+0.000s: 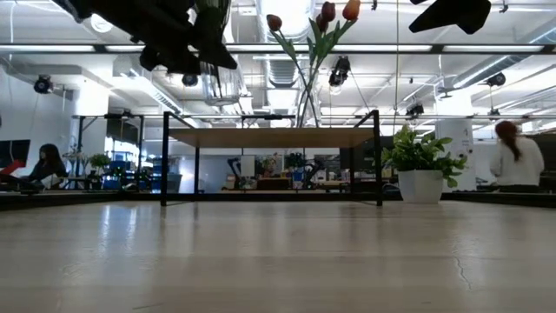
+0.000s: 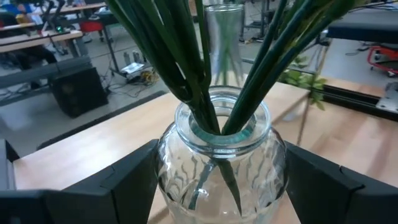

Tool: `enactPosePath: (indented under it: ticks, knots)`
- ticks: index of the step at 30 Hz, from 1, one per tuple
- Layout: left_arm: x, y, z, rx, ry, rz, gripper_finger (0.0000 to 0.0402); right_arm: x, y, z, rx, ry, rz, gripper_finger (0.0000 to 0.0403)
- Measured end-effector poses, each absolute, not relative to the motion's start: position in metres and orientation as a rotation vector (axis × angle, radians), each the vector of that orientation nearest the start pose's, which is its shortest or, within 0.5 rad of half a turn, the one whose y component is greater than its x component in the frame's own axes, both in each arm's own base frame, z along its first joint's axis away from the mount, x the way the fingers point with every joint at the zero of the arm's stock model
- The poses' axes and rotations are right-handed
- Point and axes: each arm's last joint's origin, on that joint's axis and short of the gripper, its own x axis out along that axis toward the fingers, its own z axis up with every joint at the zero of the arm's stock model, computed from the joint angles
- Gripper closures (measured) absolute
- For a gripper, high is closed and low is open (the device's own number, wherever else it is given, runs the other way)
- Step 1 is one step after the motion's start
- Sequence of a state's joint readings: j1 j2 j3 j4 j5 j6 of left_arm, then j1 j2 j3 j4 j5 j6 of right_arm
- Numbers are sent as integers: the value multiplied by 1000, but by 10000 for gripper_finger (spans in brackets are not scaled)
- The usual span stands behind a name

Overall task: Pick and place flowers into a vace then onto a shelf
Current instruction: Put the transparent vase with orchids on the shelf

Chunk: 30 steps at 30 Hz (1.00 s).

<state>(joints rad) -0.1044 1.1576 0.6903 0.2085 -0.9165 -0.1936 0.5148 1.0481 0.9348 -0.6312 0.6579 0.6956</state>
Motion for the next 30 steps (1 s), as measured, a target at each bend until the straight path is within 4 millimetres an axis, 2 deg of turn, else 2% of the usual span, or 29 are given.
enactPosePath:
  ticks: [15,30]
  knots:
    - [241,50,267,-96,166,903,118,187,86,303,260,534,-338,161]
    - [239,88,272,-78,169,941,118,187,85,301,256,539,-341,161]
